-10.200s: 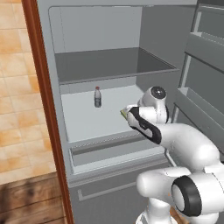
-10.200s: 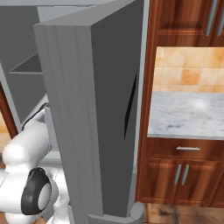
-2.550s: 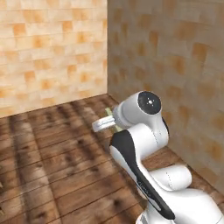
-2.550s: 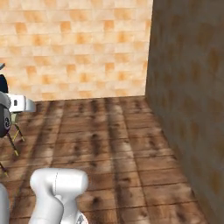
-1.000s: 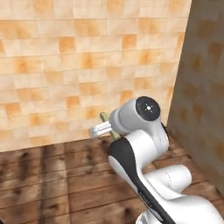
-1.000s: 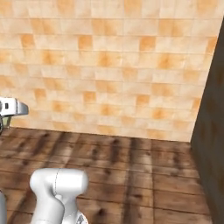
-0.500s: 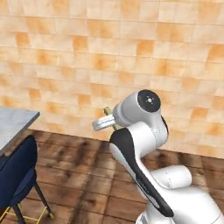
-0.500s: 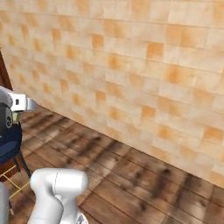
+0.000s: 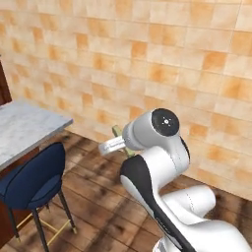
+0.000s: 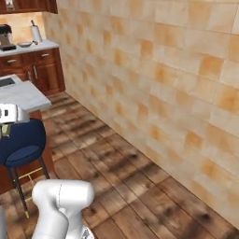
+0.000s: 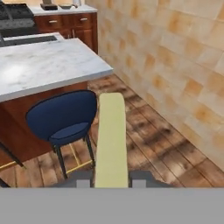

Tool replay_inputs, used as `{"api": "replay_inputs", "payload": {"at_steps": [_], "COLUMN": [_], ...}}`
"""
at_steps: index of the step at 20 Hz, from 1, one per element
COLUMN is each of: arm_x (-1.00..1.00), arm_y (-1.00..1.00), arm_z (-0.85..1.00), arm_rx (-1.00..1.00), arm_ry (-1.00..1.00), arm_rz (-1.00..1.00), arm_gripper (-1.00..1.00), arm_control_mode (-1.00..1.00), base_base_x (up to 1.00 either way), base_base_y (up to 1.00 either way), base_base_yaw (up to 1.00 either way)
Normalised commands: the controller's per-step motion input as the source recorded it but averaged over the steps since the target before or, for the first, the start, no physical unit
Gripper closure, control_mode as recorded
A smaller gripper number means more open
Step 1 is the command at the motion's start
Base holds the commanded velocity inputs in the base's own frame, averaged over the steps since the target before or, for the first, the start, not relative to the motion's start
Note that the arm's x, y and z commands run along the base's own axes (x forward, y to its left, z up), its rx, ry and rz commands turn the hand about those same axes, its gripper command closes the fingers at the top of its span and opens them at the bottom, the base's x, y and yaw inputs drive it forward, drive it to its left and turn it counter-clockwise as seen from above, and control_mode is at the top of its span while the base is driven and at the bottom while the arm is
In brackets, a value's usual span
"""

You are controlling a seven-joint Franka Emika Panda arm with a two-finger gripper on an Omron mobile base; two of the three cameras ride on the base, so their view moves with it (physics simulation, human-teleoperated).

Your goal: Pick the egg and butter from the fridge and place them by the bowl for mixing.

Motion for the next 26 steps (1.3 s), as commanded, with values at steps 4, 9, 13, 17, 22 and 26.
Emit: {"api": "replay_inputs", "payload": {"at_steps": [4, 9, 13, 17, 22, 26], "arm_x": [0.0, 0.0, 0.0, 0.0, 0.0, 0.0], "arm_y": [0.0, 0.0, 0.0, 0.0, 0.0, 0.0], "arm_z": [0.0, 0.0, 0.0, 0.0, 0.0, 0.0], "arm_rx": [0.0, 0.0, 0.0, 0.0, 0.0, 0.0], "arm_ry": [0.0, 0.0, 0.0, 0.0, 0.0, 0.0], "arm_rz": [0.0, 0.0, 0.0, 0.0, 0.0, 0.0], "arm_gripper": [1.0, 1.0, 1.0, 1.0, 1.0, 1.0], "arm_control_mode": [1.0, 1.0, 1.0, 1.0, 1.0, 1.0], "base_base_x": [1.0, 1.0, 1.0, 1.0, 1.0, 1.0], "base_base_y": [-1.0, -1.0, -0.8, -0.2, -0.53, -0.67], "base_base_yaw": [0.25, 0.2, 0.25, 0.48, 0.3, 0.17]}}
